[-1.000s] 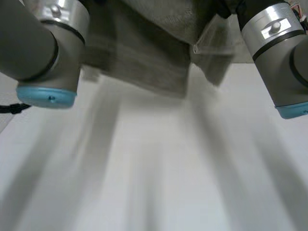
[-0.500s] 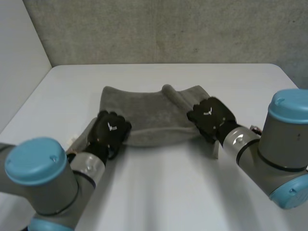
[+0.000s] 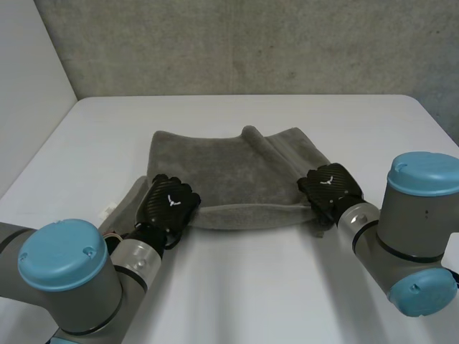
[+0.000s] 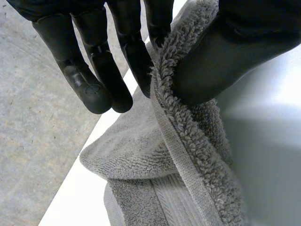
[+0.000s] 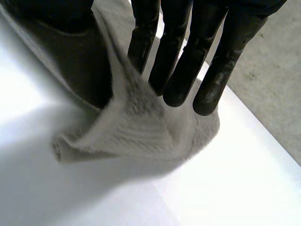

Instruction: Fold the towel.

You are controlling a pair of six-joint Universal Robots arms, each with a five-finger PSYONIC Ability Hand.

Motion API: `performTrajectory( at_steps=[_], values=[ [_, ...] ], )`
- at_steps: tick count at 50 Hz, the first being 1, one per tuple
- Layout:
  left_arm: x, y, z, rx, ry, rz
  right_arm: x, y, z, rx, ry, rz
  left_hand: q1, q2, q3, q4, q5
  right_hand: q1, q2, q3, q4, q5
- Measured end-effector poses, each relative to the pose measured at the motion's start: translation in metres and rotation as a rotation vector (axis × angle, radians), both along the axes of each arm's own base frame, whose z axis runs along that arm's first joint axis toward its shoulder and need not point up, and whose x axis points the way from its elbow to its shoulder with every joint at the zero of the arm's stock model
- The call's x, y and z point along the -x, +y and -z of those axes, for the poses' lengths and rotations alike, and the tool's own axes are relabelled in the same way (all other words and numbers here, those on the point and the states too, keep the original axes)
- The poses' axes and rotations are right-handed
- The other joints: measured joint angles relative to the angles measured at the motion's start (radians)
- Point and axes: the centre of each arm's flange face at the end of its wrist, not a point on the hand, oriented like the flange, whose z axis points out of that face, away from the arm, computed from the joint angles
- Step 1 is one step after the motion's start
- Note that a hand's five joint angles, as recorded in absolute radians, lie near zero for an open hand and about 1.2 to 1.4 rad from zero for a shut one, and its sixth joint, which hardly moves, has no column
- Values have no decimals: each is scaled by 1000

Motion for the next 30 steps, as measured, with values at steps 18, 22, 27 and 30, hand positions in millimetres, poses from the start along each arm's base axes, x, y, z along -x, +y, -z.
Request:
performTrajectory(
  at_steps=[18, 22, 27, 30],
  values=[
    [-3, -6, 3, -6, -3, -16, 34, -29, 1, -4, 23, 147, 0, 0, 0, 0, 0, 101, 75, 90, 90, 83],
    [-3, -7, 3, -4, -1, -19, 36, -30, -1, 2, 18, 154, 0, 0, 0, 0, 0, 374, 346, 369, 377, 386],
    [-3, -9, 2, -2, 0, -24, 37, -29, -6, 14, 9, 154, -247, -304, -313, -308, -267, 374, 346, 370, 377, 386],
    [-5, -10, 3, -3, -3, -30, 39, -29, -9, 22, 5, 156, -572, -635, -673, -652, -594, 374, 346, 370, 377, 385]
  ],
)
